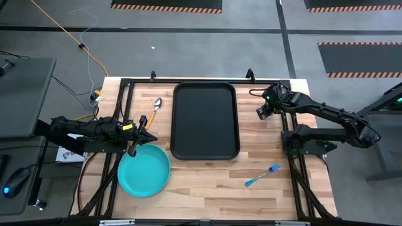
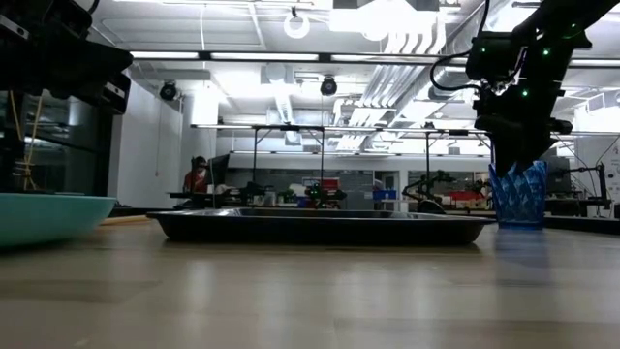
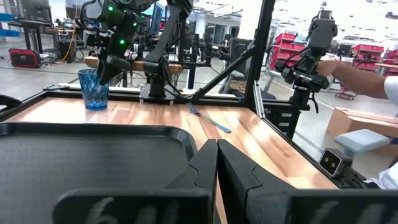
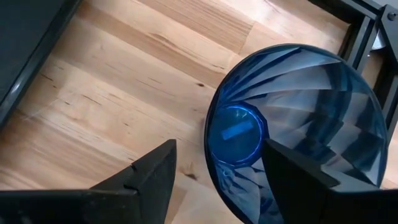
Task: Pick and place plate/cup/fork/spoon on tray
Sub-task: Put the blue cup on the black tray
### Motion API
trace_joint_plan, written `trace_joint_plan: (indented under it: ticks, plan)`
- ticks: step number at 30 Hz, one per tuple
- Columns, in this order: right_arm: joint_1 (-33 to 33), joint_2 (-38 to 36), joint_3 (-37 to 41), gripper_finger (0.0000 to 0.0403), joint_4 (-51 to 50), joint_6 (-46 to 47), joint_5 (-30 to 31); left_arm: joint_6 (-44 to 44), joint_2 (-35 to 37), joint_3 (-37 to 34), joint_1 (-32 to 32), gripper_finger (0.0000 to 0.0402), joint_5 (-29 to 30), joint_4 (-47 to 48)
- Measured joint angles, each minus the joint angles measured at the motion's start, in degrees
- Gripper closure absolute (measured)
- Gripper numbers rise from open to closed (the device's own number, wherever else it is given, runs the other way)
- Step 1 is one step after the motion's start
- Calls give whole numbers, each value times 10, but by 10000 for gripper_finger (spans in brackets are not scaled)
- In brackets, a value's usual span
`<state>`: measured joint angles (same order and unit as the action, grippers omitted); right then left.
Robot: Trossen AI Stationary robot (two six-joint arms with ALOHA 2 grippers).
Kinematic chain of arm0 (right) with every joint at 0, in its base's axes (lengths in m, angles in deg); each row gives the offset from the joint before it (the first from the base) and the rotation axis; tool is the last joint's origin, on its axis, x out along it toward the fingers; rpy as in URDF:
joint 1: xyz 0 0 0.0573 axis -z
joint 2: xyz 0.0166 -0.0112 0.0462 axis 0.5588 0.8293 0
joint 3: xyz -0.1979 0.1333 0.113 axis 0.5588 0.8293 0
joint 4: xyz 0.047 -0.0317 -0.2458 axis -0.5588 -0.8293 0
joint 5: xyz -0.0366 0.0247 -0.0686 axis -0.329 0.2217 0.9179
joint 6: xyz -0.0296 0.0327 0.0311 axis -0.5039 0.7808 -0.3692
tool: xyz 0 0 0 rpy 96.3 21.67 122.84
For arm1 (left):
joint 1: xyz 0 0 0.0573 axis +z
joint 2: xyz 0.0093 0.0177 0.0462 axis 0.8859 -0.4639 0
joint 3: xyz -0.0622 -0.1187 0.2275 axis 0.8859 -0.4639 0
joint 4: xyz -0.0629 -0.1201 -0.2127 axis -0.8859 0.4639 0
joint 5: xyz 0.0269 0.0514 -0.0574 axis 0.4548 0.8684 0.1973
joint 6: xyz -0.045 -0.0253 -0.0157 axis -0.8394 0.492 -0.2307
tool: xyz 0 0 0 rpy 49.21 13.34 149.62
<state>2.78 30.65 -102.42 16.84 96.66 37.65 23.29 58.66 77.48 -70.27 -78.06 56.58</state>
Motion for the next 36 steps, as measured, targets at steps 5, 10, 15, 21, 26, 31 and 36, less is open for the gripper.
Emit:
trace_joint_plan:
  ticks: [5, 10, 15, 21, 26, 31, 36]
  plan:
    - [0, 0, 0, 261, 0, 0, 6, 0, 0, 0, 0, 398, 0, 0]
    - [0, 0, 0, 357, 0, 0, 6, 0, 0, 0, 0, 398, 0, 0]
    - [0, 0, 0, 386, 1, 0, 2, 0, 0, 0, 0, 398, 0, 0]
    - [0, 0, -16, 395, -1, -12, -2, 0, 0, 0, 0, 398, 0, 0]
    - [0, 3, -117, 397, 28, -52, 1, 0, 0, 0, 0, 398, 0, 0]
    - [-2, 63, -257, 400, 67, -101, 2, 0, 0, 0, 0, 398, 0, 0]
    - [-24, 187, -383, 401, 79, -143, -1, 0, 0, 0, 0, 398, 0, 0]
